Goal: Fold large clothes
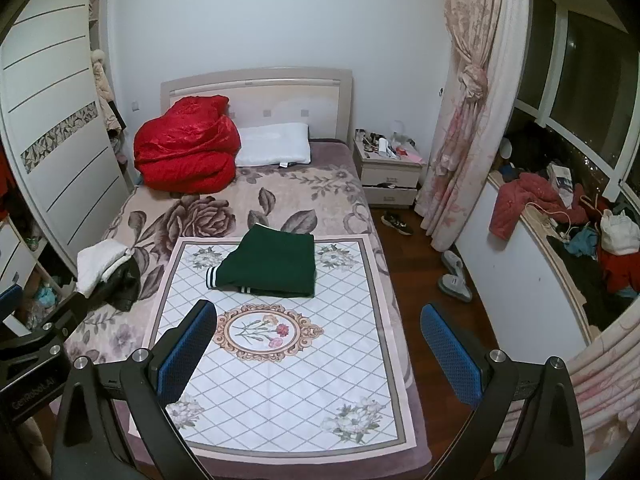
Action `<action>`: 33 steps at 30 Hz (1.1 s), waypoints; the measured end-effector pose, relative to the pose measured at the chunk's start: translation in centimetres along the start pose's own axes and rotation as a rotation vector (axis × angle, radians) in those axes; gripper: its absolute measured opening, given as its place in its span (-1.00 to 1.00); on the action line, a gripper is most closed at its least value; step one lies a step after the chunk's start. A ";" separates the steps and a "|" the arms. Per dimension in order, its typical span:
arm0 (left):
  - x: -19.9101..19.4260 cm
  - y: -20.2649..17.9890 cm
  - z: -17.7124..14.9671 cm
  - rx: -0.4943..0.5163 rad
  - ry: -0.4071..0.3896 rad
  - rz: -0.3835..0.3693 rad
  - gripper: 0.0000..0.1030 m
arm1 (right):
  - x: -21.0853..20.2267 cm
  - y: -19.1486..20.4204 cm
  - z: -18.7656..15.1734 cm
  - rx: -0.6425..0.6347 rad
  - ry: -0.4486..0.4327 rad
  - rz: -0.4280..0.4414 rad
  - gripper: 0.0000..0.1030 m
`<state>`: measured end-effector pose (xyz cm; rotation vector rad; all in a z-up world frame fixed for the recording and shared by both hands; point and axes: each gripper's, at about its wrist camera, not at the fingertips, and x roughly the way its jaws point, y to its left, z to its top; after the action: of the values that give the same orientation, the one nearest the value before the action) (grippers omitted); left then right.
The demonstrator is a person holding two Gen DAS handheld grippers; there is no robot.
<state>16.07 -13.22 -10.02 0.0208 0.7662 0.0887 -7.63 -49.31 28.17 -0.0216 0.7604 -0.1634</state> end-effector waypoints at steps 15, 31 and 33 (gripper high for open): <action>0.0 -0.2 0.2 0.001 0.004 -0.004 1.00 | -0.4 -0.1 -0.4 0.003 0.001 -0.004 1.00; 0.1 -0.2 0.5 0.001 0.002 -0.003 1.00 | -0.2 -0.1 0.0 0.001 0.002 -0.003 1.00; 0.1 -0.2 0.5 0.003 0.001 -0.003 1.00 | -0.1 -0.1 0.0 -0.001 0.002 -0.004 1.00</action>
<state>16.47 -13.38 -9.76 0.0226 0.7671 0.0846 -7.76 -49.39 28.27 -0.0237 0.7623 -0.1673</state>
